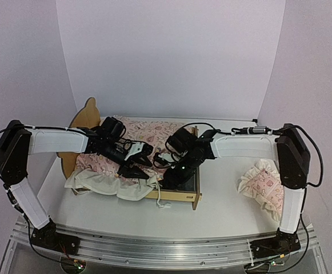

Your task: Set up the pet bed

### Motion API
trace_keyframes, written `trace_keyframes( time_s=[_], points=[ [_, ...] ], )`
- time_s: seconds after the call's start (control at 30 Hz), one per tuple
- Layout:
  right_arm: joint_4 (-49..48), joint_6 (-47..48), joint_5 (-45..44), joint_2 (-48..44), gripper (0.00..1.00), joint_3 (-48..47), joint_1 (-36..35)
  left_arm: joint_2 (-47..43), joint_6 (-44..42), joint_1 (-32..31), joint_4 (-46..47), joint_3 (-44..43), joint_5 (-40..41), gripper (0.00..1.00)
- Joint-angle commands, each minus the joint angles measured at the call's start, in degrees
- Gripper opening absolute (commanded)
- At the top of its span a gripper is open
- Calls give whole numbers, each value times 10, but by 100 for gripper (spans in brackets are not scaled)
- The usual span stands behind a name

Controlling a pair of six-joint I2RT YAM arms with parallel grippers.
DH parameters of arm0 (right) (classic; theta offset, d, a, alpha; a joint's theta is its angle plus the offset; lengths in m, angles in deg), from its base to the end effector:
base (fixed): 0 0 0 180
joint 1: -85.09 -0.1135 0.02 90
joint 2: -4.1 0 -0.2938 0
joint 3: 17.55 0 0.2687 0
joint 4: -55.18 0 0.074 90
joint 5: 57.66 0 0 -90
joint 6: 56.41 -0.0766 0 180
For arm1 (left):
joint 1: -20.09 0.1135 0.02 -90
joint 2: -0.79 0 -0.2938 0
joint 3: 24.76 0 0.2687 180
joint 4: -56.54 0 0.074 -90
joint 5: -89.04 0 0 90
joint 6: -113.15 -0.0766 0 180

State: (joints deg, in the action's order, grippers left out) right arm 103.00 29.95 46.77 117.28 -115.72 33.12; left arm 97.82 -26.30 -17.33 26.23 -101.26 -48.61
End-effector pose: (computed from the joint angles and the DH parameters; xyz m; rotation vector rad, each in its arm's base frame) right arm 0.2701 0.3763 0.1822 -1.2120 2.4941 0.6228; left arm 0.2729 -0.2801 0.2135 1.7941 1.3836 -0.8995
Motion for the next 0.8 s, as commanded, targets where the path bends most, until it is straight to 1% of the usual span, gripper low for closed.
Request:
trace_keyframes(
  time_s=[0.0, 0.03, 0.07, 0.2, 0.23, 0.27, 0.33, 0.4, 0.57, 0.67, 0.77],
  points=[
    [-40, 2, 48, 35, 36, -22, -5, 4, -4, -5, 60, 19, 59, 54],
    [-40, 0, 63, 40, 36, -20, -6, 4, -7, -5, 66, 25, 68, 50],
    [-40, -2, 78, 43, 36, -17, -7, 3, -11, -5, 71, 31, 77, 43],
    [-29, -10, 152, 39, 31, 22, -11, -2, 2, 1, 74, 37, 88, 11],
    [-23, -10, 167, 36, 28, 33, -11, -4, 8, 5, 75, 36, 84, 4],
    [-12, -8, 183, 33, 21, 44, -11, -6, 14, 7, 75, 34, 82, 1],
    [12, 5, 206, 22, 7, 57, -11, -10, 19, 11, 75, 33, 79, 0],
    [37, 30, 225, 10, 1, 58, -11, -11, 22, 12, 74, 32, 73, 0],
    [104, 97, 253, 2, 0, 24, -12, -9, 24, 13, 72, 31, 53, 0],
    [114, 98, 259, 20, 0, 18, -15, -10, 23, 13, 63, 33, 39, 0],
    [114, 97, 233, 43, 0, 21, -29, -13, 14, 13, 38, 36, 19, 1]
  ],
)
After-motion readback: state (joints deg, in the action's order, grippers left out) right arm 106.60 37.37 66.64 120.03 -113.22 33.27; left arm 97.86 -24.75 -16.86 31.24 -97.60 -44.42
